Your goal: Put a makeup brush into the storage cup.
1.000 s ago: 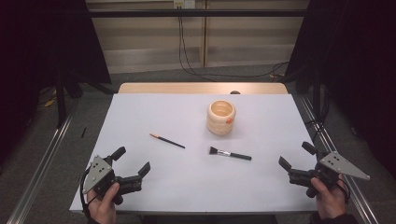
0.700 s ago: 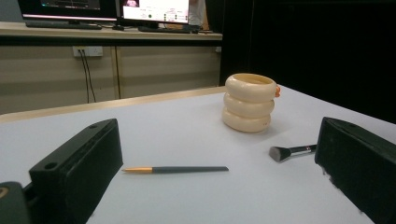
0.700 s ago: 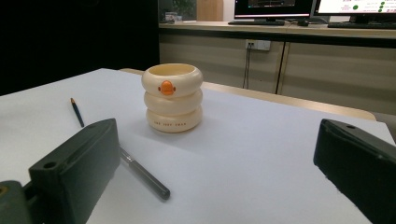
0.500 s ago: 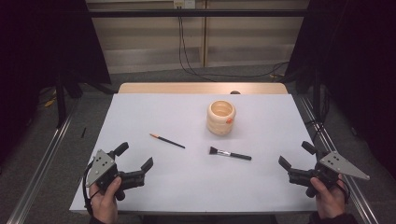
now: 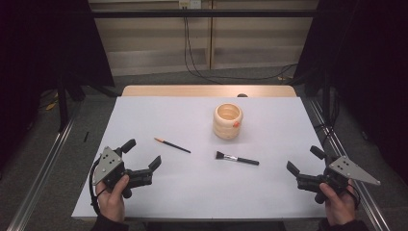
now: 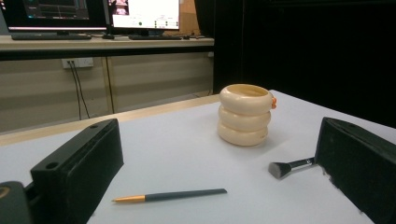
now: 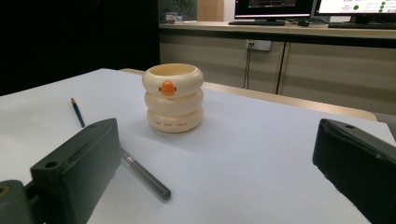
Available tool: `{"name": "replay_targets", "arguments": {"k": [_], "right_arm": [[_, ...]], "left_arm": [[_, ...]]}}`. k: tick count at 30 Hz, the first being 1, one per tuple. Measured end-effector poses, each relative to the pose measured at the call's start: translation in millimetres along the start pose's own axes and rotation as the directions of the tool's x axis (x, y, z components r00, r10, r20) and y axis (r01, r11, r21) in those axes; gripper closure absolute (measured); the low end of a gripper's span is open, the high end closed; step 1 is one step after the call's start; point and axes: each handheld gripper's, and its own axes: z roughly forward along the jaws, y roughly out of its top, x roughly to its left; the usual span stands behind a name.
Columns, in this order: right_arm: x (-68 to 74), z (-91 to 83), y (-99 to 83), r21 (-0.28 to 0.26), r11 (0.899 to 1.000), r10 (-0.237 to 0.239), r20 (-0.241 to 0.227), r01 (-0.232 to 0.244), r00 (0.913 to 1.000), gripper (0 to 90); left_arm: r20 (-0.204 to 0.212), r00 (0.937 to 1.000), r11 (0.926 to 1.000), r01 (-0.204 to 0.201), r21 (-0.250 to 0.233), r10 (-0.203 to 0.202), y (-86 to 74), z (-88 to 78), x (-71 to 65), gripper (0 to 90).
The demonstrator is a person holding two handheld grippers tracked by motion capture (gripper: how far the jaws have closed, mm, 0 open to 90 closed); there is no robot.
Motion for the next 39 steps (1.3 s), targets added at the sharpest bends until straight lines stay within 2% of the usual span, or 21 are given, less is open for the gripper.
{"name": "replay_targets", "arguments": {"k": [7,13,19,21,28,29,30,36,37,39], "right_arm": [[0.1,0.4,0.1,0.002,1.0,-0.008,0.002,0.008,1.0,0.7],[0.5,0.3,-0.1,0.005,1.0,-0.013,-0.007,0.013,0.9999,0.6],[0.8,0.2,0.2,0.002,1.0,-0.014,-0.008,0.014,0.9999,0.7],[0.7,0.1,0.2,0.002,1.0,-0.013,-0.008,0.013,0.9999,0.7],[0.9,0.8,0.1,-0.001,1.0,-0.012,-0.011,0.012,0.9999,0.6],[0.9,0.9,0.1,-0.001,1.0,-0.012,-0.011,0.012,0.9999,0.6],[0.9,1.1,0.0,0.0,1.0,-0.014,-0.014,0.014,0.9998,0.6],[-0.2,1.4,-0.4,0.011,1.0,-0.015,-0.011,0.015,0.9998,0.6],[0.1,1.7,-0.4,0.011,1.0,-0.013,-0.008,0.013,0.9999,0.6],[0.3,2.1,-0.5,0.009,1.0,-0.012,-0.01,0.012,0.9999,0.5]], "left_arm": [[-0.002,0.9999,1.0,-0.01,0.002,0.01,3.3,8.4,1.2,0.6],[0.011,0.9998,0.9998,-0.019,0.001,0.019,9.1,16.4,1.4,0.6],[0.032,0.9995,0.9998,0.002,0.02,-0.002,7.0,29.2,3.3,0.7],[0.015,0.9999,0.9993,-0.002,0.038,0.002,4.9,34.8,6.9,0.6],[0.018,0.9998,0.9992,0.002,0.041,-0.003,4.2,44.9,12.4,0.8],[-0.004,1.0,0.999,-0.003,0.044,0.003,2.7,49.0,15.3,0.8],[-0.009,1.0,0.9991,0.002,0.042,-0.001,2.1,51.3,16.9,0.8],[-0.007,1.0,0.9988,0.005,0.048,-0.005,2.8,64.4,23.2,1.1],[-0.013,0.9999,0.9987,-0.01,0.05,0.01,4.3,65.9,23.7,1.0],[-0.005,0.9999,0.9988,-0.014,0.048,0.014,5.8,67.5,23.9,1.1]]}}
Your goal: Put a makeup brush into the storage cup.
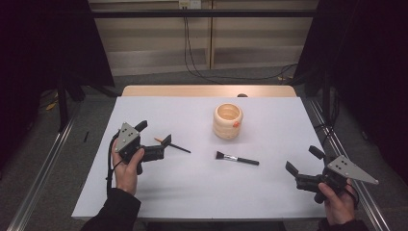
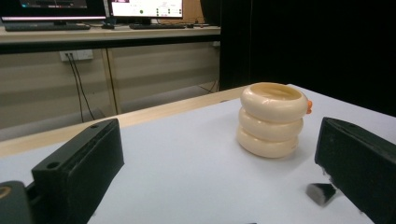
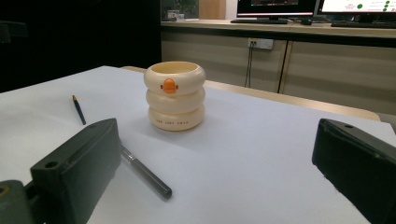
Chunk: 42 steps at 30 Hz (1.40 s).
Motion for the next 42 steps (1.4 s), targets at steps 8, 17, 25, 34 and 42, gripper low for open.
{"name": "replay_targets", "arguments": {"k": [8,17,25,34,42], "right_arm": [[-0.1,-0.6,0.3,0.002,1.0,-0.001,-0.003,0.001,1.0,0.5],[0.0,-0.6,0.4,-0.001,1.0,0.002,0.001,-0.002,1.0,0.3],[0.2,0.1,0.0,0.001,1.0,0.006,-0.006,-0.006,1.0,0.2],[0.1,0.2,-0.1,0.001,1.0,0.009,-0.011,-0.009,0.9999,0.2],[0.0,0.1,-0.1,0.0,1.0,0.01,-0.011,-0.01,0.9999,0.2]], "left_arm": [[0.001,0.9997,0.9997,-0.024,-0.01,0.024,12.6,11.2,4.7,1.2],[0.046,0.9984,0.9994,-0.034,0.0,0.034,21.2,31.7,2.4,1.1],[0.041,0.9988,0.9996,-0.026,0.007,0.026,25.6,53.0,8.2,1.6],[0.008,0.999,0.999,-0.044,0.009,0.044,36.4,71.2,18.0,1.5],[0.0,0.9997,0.9996,-0.023,0.015,0.023,41.0,88.6,29.3,1.6]]}}
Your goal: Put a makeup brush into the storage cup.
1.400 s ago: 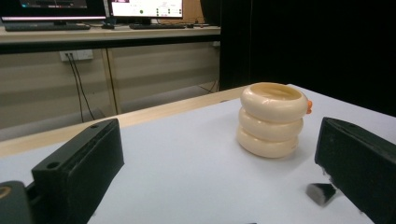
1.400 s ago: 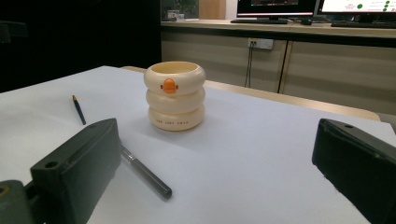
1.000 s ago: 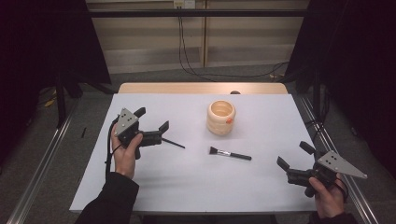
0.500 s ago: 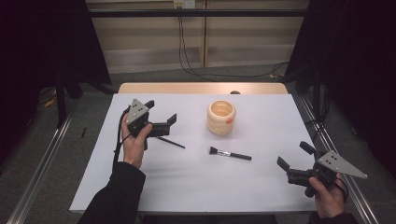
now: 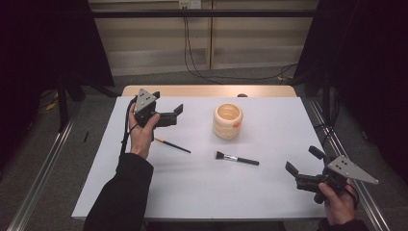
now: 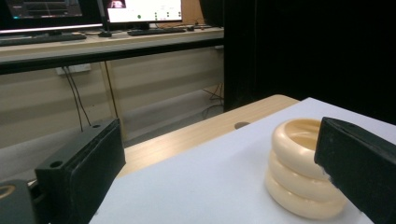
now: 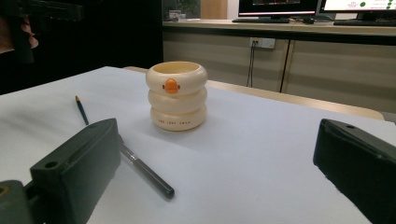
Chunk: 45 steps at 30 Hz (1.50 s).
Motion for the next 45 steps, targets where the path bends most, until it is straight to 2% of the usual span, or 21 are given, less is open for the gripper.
{"name": "replay_targets", "arguments": {"k": [6,9,10,12,14,15,16,19,22,27,29,30,33,35,37,38,39,41,42,43,45], "right_arm": [[-0.2,-0.2,0.0,0.003,1.0,0.0,0.002,0.0,1.0,0.2],[-0.4,-0.1,-0.1,0.005,1.0,-0.003,0.003,0.003,1.0,0.2],[-0.4,-0.1,-0.1,0.005,1.0,-0.003,0.003,0.003,1.0,0.2],[-0.8,0.1,-0.1,0.007,1.0,-0.006,0.004,0.006,1.0,0.2],[-0.7,0.2,-0.2,0.012,1.0,-0.007,0.01,0.007,0.9999,0.3],[-0.6,0.6,-0.3,0.007,1.0,-0.009,0.006,0.008,0.9999,0.3],[-0.3,0.3,-0.2,0.008,1.0,-0.007,0.004,0.007,1.0,0.3],[-0.2,0.5,-0.1,0.009,1.0,-0.007,0.003,0.007,1.0,0.3],[-0.3,0.5,-0.2,0.01,1.0,-0.006,0.004,0.006,1.0,0.3],[-0.8,0.5,-0.3,0.01,1.0,-0.006,0.005,0.006,1.0,0.2],[-0.6,0.4,-0.2,0.012,1.0,-0.006,0.008,0.006,1.0,0.2],[-0.5,0.6,-0.2,0.012,1.0,-0.005,0.004,0.005,1.0,0.2],[-0.5,0.6,-0.1,0.011,1.0,-0.006,0.002,0.006,1.0,0.2],[-0.3,0.6,-0.1,0.011,1.0,-0.001,-0.003,0.001,1.0,0.2],[-0.5,0.6,-0.1,0.01,1.0,-0.005,0.002,0.005,1.0,0.2],[-0.5,0.7,-0.1,0.01,1.0,-0.003,-0.002,0.003,1.0,0.2],[-0.5,0.5,-0.1,0.011,1.0,-0.004,0.001,0.004,1.0,0.1],[-0.4,0.5,-0.2,0.017,1.0,0.001,-0.006,-0.001,1.0,0.1],[-0.4,0.3,-0.2,0.019,1.0,0.002,-0.005,-0.002,1.0,0.1],[-0.5,0.7,-0.2,0.015,1.0,0.0,-0.005,0.0,1.0,0.0],[-0.5,0.8,-0.2,0.011,1.0,-0.002,0.002,0.002,1.0,0.0]], "left_arm": [[-0.002,0.9999,0.998,-0.015,0.061,0.015,-5.9,4.4,4.7,2.2],[0.006,1.0,0.9979,0.004,0.065,-0.004,-6.2,4.8,5.2,2.3],[-0.008,1.0,0.9971,0.006,0.075,-0.006,-5.6,3.9,4.4,2.3],[0.01,0.9999,0.9958,-0.008,0.092,0.007,-5.2,2.8,4.8,3.0],[-0.002,0.9999,0.9922,-0.01,0.124,0.011,-4.6,2.0,4.5,2.0],[0.002,0.9998,0.9892,-0.019,0.145,0.019,-4.2,1.5,5.7,1.9],[0.016,0.9999,0.9876,-0.003,0.157,0.0,-4.1,2.2,5.9,2.2],[0.029,0.9993,0.9745,-0.03,0.222,0.024,-1.6,1.6,7.4,3.7],[0.03,0.9991,0.9715,-0.037,0.234,0.031,0.1,0.9,8.6,5.4],[0.027,0.9984,0.9504,-0.055,0.306,0.049,3.8,1.7,10.6,6.0],[0.026,0.9985,0.9464,-0.054,0.319,0.048,5.0,2.5,11.4,5.2],[0.026,0.9988,0.9412,-0.047,0.335,0.041,5.7,3.1,11.0,4.9],[0.053,0.9968,0.9157,-0.076,0.395,0.059,8.3,5.1,11.2,4.8],[0.055,0.9962,0.8937,-0.085,0.441,0.067,10.7,6.5,11.2,4.9],[0.062,0.9972,0.8842,-0.066,0.463,0.042,12.3,8.0,11.5,5.7],[0.053,0.9978,0.8849,-0.059,0.462,0.039,12.4,8.4,10.7,6.5],[0.061,0.9972,0.8732,-0.067,0.483,0.042,13.6,8.3,10.9,7.0],[0.09,0.9956,0.8593,-0.069,0.507,0.027,14.2,9.7,12.4,9.7],[0.101,0.9945,0.8469,-0.076,0.526,0.027,15.0,10.1,13.2,10.2],[0.1,0.995,0.848,-0.055,0.527,0.002,14.1,11.8,12.2,10.7],[0.116,0.9932,0.8173,-0.072,0.572,0.006,14.2,13.4,14.3,10.8]]}}
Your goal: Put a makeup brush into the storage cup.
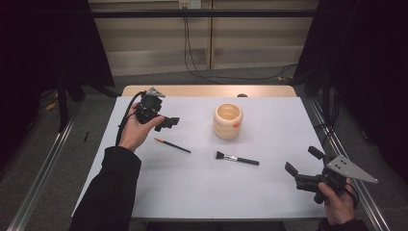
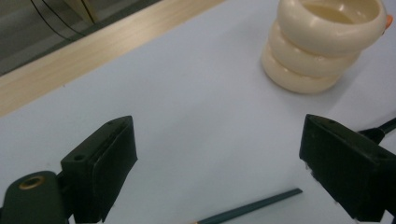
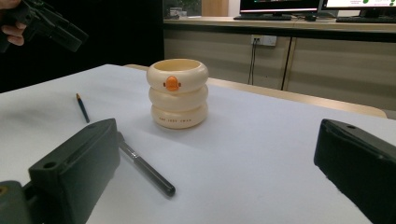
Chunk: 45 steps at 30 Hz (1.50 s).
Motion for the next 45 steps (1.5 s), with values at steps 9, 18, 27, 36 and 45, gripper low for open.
{"name": "replay_targets", "arguments": {"k": [9,18,27,36,45], "right_arm": [[0.5,0.7,-0.3,0.006,1.0,0.005,-0.012,-0.005,0.9999,0.0],[0.3,0.9,-0.4,0.003,1.0,0.004,-0.013,-0.004,0.9999,0.0],[0.2,0.9,-0.6,0.008,1.0,0.008,-0.017,-0.008,0.9998,0.0],[0.7,0.5,-0.4,0.006,1.0,0.013,-0.021,-0.013,0.9997,0.0],[0.8,1.2,-0.6,0.006,1.0,0.007,-0.021,-0.007,0.9998,0.0]], "left_arm": [[0.052,0.9982,0.9876,-0.037,0.152,0.029,-2.0,10.4,3.3,9.8],[0.078,0.9945,0.9553,-0.089,0.282,0.069,2.7,21.9,7.6,11.6],[0.148,0.979,0.9099,-0.186,0.371,0.14,0.3,28.3,6.1,9.9],[0.184,0.9679,0.8983,-0.23,0.374,0.171,-5.3,34.4,4.5,11.1],[0.222,0.9539,0.8703,-0.279,0.406,0.202,-14.7,46.5,2.6,18.7]]}}
